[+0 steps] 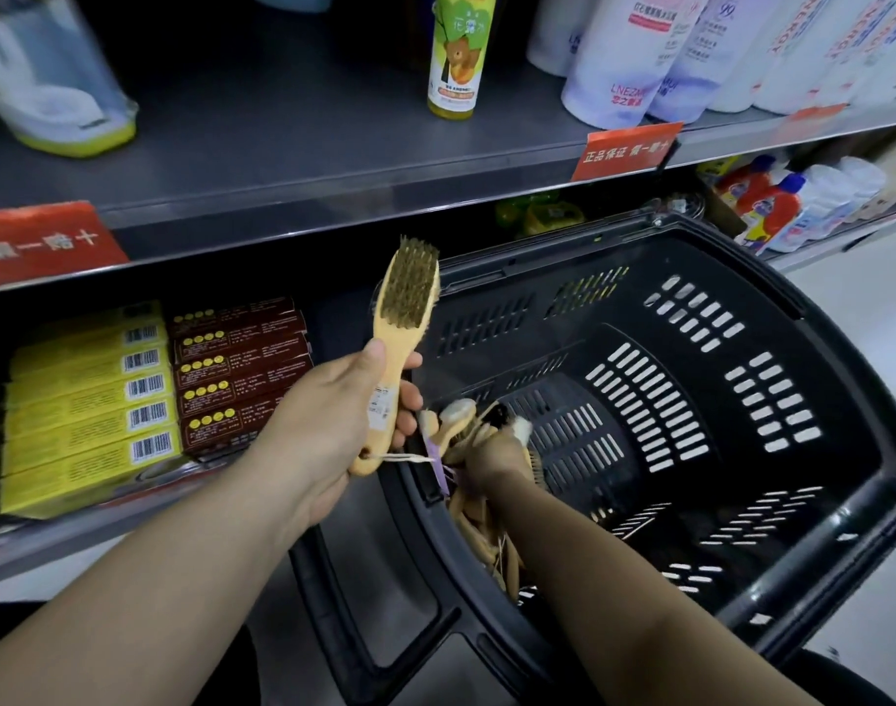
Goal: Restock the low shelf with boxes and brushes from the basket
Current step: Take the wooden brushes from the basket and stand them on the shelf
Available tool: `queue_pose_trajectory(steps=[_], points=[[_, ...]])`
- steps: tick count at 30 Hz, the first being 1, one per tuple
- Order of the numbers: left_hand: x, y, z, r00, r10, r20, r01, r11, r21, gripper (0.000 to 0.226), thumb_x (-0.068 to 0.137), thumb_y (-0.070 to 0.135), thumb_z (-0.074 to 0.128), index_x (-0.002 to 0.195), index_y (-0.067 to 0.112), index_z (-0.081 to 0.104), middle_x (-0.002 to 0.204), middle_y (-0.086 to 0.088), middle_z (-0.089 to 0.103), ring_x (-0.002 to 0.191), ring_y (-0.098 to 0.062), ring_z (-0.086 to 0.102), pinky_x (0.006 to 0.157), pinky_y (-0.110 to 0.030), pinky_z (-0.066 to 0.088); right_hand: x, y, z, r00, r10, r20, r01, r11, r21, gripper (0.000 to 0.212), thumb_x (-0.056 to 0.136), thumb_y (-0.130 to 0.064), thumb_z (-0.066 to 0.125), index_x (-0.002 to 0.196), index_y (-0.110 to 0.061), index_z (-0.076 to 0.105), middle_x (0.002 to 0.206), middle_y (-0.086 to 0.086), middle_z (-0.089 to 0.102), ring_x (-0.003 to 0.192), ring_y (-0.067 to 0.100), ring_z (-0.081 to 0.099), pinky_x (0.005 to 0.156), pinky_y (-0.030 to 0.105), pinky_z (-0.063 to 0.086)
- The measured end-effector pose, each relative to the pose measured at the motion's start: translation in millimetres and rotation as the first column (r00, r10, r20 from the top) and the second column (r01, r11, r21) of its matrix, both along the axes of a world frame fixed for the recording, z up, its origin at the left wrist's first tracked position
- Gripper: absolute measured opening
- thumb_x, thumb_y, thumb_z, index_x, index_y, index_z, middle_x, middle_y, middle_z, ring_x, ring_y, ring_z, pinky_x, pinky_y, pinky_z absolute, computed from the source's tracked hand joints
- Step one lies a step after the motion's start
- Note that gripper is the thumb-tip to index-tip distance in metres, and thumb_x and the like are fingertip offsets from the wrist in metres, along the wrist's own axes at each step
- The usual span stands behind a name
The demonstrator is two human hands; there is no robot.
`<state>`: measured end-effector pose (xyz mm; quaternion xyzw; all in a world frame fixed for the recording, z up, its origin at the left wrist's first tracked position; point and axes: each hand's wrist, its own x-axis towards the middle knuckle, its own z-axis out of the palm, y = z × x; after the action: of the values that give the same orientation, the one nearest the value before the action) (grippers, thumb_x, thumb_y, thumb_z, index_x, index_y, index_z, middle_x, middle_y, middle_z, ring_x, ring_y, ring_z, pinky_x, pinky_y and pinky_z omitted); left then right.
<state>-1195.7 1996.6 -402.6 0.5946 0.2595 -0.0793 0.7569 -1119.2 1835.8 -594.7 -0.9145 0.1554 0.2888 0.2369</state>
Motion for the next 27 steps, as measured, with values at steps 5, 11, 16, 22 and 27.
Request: queue_pose_trajectory(steps=[5, 11, 16, 22, 27], points=[[0, 2, -2, 1.0, 0.015, 0.008, -0.015, 1.0, 0.012, 0.039, 0.1, 0.036, 0.034, 0.098, 0.016, 0.068, 0.055, 0.005, 0.062, 0.046, -0.004, 0.055, 0.045, -0.016, 0.046, 1, 26, 12, 0.991, -0.008, -0.131, 0.034, 0.979, 0.201, 0.048, 0.092, -0.043, 0.048, 0.125, -0.008, 0.054, 0.111, 0.01, 0.063, 0.102, 0.027, 0.059, 0.072, 0.018, 0.045], [1, 1, 1, 0.999, 0.027, 0.018, -0.025, 0.996, -0.083, 0.043, 0.092, 0.048, 0.041, 0.095, 0.014, 0.068, 0.057, 0.004, 0.061, 0.048, -0.006, 0.055, 0.048, -0.018, 0.048, 5, 19, 51, 0.951, -0.127, -0.28, 0.242, 0.871, 0.427, 0.013, 0.094, -0.017, 0.047, 0.087, -0.013, 0.057, 0.082, 0.005, 0.056, 0.069, 0.018, 0.056, 0.052, 0.021, 0.042], [5, -9, -1, 0.999, -0.026, -0.019, 0.025, 0.998, -0.058, 0.012, 0.093, 0.01, 0.055, 0.103, 0.012, 0.06, 0.071, 0.0, 0.058, 0.056, -0.009, 0.056, 0.061, -0.028, 0.045, 0, -16, 119, 0.874, -0.339, -0.348, 0.486, 0.627, 0.609, 0.019, 0.096, -0.011, 0.045, 0.081, -0.008, 0.055, 0.06, 0.005, 0.063, 0.06, 0.018, 0.054, 0.06, 0.028, 0.043], [8, -24, 2, 1.0, -0.004, 0.009, 0.005, 0.991, -0.134, 0.017, 0.097, 0.008, 0.044, 0.109, 0.011, 0.055, 0.077, -0.004, 0.064, 0.058, -0.01, 0.059, 0.053, -0.02, 0.052, -23, -40, 190, 0.856, -0.224, -0.466, 0.51, 0.224, 0.83, 0.021, 0.093, -0.019, 0.042, 0.084, -0.006, 0.056, 0.058, -0.001, 0.044, 0.041, 0.007, 0.042, 0.044, 0.018, 0.042], [6, -37, 6, 1.0, -0.016, 0.011, 0.018, 0.983, -0.18, 0.016, 0.099, 0.014, 0.042, 0.111, 0.014, 0.053, 0.08, -0.004, 0.064, 0.063, -0.012, 0.058, 0.051, -0.019, 0.052, -42, -29, 201, 0.917, -0.116, -0.381, 0.394, 0.12, 0.911, 0.017, 0.072, -0.024, 0.057, 0.083, -0.012, 0.054, 0.052, -0.007, 0.033, 0.037, 0.004, 0.029, 0.056, 0.022, 0.049]])
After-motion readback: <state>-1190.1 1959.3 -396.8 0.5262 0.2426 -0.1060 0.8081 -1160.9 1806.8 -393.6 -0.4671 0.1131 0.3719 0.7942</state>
